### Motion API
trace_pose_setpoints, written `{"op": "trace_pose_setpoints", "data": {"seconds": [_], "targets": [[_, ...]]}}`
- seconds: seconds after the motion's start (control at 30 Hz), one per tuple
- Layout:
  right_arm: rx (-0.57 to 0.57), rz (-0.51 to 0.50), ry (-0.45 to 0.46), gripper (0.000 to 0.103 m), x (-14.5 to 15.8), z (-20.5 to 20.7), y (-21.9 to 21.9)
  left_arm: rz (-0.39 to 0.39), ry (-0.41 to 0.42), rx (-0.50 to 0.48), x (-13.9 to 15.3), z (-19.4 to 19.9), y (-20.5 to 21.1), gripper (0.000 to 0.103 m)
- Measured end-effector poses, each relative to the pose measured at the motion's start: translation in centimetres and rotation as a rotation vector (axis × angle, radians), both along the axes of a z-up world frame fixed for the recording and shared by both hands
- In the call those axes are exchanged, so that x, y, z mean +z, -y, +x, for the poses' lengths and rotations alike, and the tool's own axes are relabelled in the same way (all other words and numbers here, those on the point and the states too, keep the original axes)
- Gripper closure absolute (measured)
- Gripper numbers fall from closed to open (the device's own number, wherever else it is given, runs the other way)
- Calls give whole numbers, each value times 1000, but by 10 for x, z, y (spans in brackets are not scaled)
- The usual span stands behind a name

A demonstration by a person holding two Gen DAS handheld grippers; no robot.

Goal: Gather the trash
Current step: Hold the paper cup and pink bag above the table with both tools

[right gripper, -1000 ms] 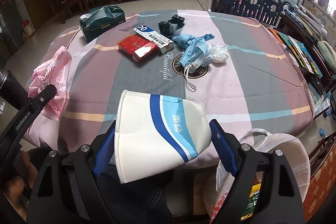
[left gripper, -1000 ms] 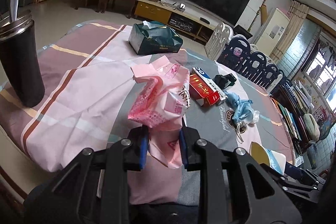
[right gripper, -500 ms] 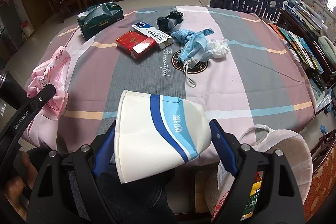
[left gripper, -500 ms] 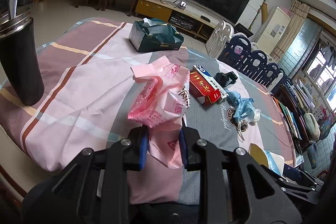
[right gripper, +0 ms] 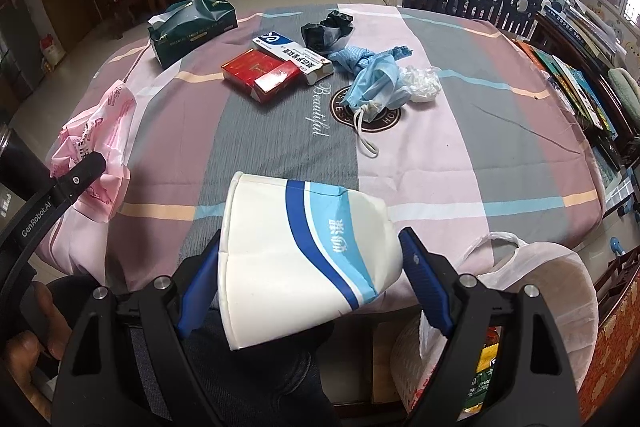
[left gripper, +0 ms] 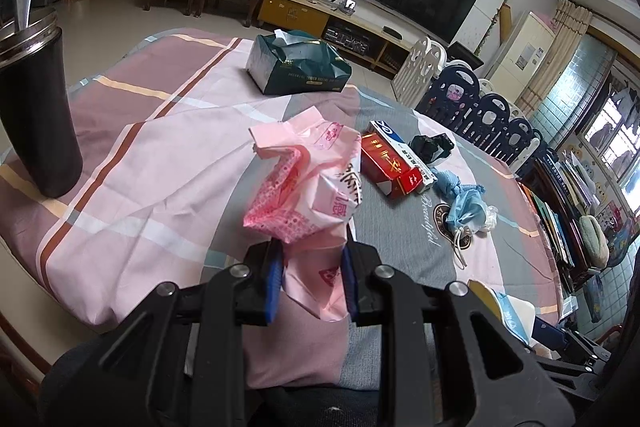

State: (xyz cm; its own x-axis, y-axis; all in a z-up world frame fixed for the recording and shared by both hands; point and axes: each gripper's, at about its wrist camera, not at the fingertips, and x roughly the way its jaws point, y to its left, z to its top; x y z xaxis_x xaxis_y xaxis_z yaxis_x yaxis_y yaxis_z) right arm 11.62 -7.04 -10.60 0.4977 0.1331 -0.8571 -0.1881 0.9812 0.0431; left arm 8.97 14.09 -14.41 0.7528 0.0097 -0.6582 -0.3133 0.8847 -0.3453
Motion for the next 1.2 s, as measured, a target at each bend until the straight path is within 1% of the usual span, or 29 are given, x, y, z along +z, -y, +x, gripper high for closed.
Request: {"op": "trace_pose_setpoints", "data": {"seconds": [0.43,0.8,1.0,1.2], "targets": [[9,-7,-8,20,-3,0,-4,8,-3,-3,0,1,3,77],[11,-9,-11,20,-3,1,-5,-4,-9,-5,1,0,2,77],[11,-9,-12,20,-4,1,-5,5,-10,-7,1,1,2,77],[12,-10,-17,20,-6,2,-7,-9,-17,-4,0,3,-1,77]]}}
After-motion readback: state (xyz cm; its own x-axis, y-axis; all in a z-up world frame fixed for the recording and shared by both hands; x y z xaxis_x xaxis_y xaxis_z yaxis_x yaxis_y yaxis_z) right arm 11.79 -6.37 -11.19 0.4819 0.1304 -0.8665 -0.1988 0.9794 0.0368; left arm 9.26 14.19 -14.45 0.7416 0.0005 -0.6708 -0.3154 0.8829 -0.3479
